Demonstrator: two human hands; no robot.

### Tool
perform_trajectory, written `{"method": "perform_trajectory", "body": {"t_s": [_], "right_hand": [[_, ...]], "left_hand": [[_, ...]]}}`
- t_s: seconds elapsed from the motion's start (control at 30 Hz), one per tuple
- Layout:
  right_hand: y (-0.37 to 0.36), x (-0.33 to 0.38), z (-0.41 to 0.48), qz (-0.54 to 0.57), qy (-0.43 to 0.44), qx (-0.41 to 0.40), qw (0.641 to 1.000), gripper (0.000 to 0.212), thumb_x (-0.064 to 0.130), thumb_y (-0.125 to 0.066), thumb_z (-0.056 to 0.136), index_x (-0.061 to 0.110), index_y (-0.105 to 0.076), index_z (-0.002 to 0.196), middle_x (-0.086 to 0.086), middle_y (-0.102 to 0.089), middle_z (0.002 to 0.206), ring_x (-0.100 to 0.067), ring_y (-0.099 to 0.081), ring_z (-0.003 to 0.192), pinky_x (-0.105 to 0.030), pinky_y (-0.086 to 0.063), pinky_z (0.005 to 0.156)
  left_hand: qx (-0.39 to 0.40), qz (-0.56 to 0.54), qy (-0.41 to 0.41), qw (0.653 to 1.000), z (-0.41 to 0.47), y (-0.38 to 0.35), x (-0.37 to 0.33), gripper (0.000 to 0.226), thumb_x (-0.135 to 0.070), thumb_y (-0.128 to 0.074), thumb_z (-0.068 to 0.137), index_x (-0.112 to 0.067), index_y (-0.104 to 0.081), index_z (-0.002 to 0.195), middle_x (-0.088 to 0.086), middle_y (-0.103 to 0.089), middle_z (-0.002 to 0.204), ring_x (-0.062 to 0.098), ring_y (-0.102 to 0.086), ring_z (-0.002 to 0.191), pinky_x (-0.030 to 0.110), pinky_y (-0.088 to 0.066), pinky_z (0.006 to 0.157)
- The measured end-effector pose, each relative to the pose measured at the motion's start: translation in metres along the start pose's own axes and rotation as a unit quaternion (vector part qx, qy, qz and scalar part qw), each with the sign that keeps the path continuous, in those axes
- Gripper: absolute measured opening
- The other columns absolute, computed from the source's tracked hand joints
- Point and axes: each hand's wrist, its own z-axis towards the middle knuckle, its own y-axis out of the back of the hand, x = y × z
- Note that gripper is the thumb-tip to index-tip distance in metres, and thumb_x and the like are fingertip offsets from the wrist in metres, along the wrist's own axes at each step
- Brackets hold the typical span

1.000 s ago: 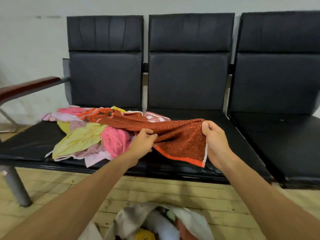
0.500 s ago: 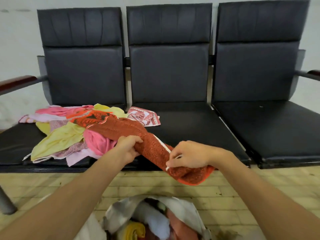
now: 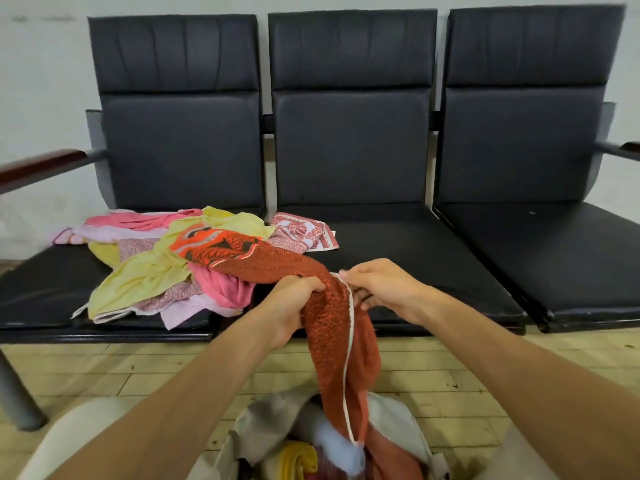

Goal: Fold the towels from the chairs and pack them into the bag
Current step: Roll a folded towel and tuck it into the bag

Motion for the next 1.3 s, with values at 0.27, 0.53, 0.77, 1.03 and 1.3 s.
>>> {"method": "perform_trajectory", "body": {"t_s": [0.27,0.53,0.77,1.03,1.3], "right_hand": [[0.002,0.007,0.002,0.3,-0.056,-0.047,0.951,0.023,0.008,-0.046,0.099,-0.002,-0.063,0.11,-0.011,-0.065,0.091,-0.021,-0.061,0.082,-0.032,-0.052,0.078],[0.044,-0.013,-0.007,-0.149,-0.085,-0.101,0.98,0.031,0.033,-0.073,0.085,0.003,-0.075,0.091,-0.008,-0.073,0.087,-0.021,-0.069,0.082,-0.034,-0.053,0.079],[0.051,-0.006,-0.003,0.057,0.014,-0.14,0.988,0.019,0.019,-0.058,0.097,0.01,-0.075,0.097,-0.004,-0.072,0.087,-0.015,-0.066,0.079,-0.028,-0.052,0.076],[0.067,-0.009,0.007,0.284,-0.007,-0.212,0.935,0.025,0.008,-0.052,0.098,-0.002,-0.063,0.118,-0.015,-0.067,0.113,-0.026,-0.066,0.102,-0.038,-0.052,0.09],[0.104,-0.021,-0.006,0.435,-0.051,-0.394,0.808,0.014,0.002,-0.052,0.095,0.004,-0.06,0.107,-0.009,-0.061,0.085,-0.019,-0.06,0.069,-0.034,-0.048,0.052]], "left_hand": [[-0.03,0.026,0.018,0.999,0.001,0.012,0.008,0.016,-0.014,-0.047,0.096,-0.009,-0.061,0.089,0.004,-0.063,0.067,0.023,-0.064,0.069,0.034,-0.051,0.07],[-0.103,0.054,0.04,0.992,0.01,0.017,0.021,0.012,-0.013,-0.048,0.094,-0.01,-0.059,0.09,0.008,-0.064,0.09,0.024,-0.064,0.081,0.034,-0.049,0.074],[-0.173,0.354,-0.081,0.916,0.033,0.019,0.039,0.017,-0.014,-0.053,0.09,-0.013,-0.063,0.076,0.008,-0.059,0.084,0.027,-0.054,0.073,0.032,-0.04,0.07],[-0.181,0.558,-0.171,0.792,0.038,0.007,0.042,0.013,-0.033,-0.063,0.09,-0.02,-0.063,0.091,-0.001,-0.047,0.096,0.027,-0.059,0.097,0.039,-0.048,0.081],[-0.118,0.541,-0.128,0.822,0.025,0.024,0.027,0.021,-0.016,-0.074,0.072,-0.019,-0.057,0.061,0.006,-0.069,0.08,0.02,-0.063,0.077,0.031,-0.049,0.068]]}}
